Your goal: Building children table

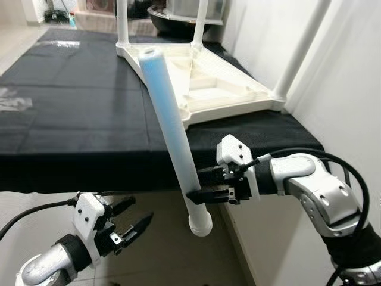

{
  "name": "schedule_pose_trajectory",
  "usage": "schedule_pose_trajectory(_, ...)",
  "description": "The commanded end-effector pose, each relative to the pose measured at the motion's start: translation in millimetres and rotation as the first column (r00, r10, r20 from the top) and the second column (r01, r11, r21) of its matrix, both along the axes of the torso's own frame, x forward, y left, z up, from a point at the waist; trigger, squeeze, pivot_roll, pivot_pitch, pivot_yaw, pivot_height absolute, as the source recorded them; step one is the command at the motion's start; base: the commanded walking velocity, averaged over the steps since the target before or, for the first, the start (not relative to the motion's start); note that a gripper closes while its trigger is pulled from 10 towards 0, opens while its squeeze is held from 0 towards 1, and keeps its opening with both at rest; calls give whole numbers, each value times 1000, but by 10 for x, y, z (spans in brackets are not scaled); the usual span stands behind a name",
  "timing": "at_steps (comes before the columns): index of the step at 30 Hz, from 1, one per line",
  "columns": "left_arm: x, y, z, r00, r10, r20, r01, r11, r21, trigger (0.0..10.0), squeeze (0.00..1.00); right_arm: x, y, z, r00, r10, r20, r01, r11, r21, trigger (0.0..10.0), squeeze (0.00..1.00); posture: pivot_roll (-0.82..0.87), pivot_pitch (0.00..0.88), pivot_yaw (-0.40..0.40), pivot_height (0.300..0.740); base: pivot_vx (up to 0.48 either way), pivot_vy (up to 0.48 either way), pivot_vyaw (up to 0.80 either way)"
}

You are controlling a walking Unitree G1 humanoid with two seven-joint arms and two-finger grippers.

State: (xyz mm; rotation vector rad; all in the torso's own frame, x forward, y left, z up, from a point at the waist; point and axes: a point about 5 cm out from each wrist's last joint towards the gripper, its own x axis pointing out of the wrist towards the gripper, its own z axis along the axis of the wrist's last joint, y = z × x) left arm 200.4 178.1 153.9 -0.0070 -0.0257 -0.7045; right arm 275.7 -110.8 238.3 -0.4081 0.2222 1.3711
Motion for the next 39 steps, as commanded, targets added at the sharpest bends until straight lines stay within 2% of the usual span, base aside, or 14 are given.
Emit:
schedule_pose_trajectory(1, 9, -7, -38, 999, -41, -35, 40, 998, -39, 10000, 1000, -43, 101, 51, 999, 43, 5, -43, 999, 17, 0, 0, -95, 0, -129, 685, 0, 0, 0)
schedule_pose_trajectory(11, 46, -92, -60, 980, -171, -97, 166, 984, -60, 10000, 1000, -73, 318, 126, 993, 116, -2, -115, 990, 80, 0, 0, -87, 0, -121, 725, 0, 0, 0)
schedule_pose_trajectory(16, 130, -79, -65, 978, -188, -94, 188, 982, -8, 10000, 1000, -107, 431, 209, 986, 167, -12, -164, 979, 125, 0, 0, -86, 0, -117, 740, 0, 0, 0)
schedule_pose_trajectory(17, 163, -62, -68, 979, -182, -93, 183, 983, 6, 10000, 878, -112, 450, 226, 984, 176, -14, -173, 976, 133, 0, 0, -85, 0, -116, 740, 0, 0, 0)
schedule_pose_trajectory(20, 197, -44, -72, 980, -177, -94, 179, 984, 16, 10000, 878, -117, 469, 240, 983, 185, -16, -181, 974, 140, 0, 0, -85, 0, -116, 740, 0, 0, 0)
schedule_pose_trajectory(21, 218, -31, -68, 981, -172, -87, 175, 984, 26, 10000, 0, -119, 482, 244, 982, 190, -19, -186, 972, 145, 0, 0, -85, 0, -116, 740, 0, 0, 0)
schedule_pose_trajectory(25, 226, -27, -64, 981, -172, -85, 175, 984, 30, 10000, 0, -120, 488, 246, 981, 192, -21, -187, 971, 147, 0, 0, -85, 0, -116, 740, 0, 0, 0)
schedule_pose_trajectory(27, 353, -26, -45, 978, -194, -76, 199, 977, 70, 10000, 0, -197, 589, 238, 968, 246, -52, -233, 956, 178, 0, 0, -79, 0, -116, 740, 0, 0, 0)
schedule_pose_trajectory(28, 353, -26, -45, 978, -194, -76, 199, 977, 70, 10000, 0, -197, 589, 238, 968, 246, -52, -233, 956, 178, 0, 0, -79, 0, -116, 740, 0, 0, 0)
schedule_pose_trajectory(39, 460, -288, -18, 926, -372, -61, 377, 907, 186, 10000, 0, -202, 689, 201, 962, 263, -78, -244, 950, 196, 0, 0, -74, 0, -111, 740, 0, 0, 0)
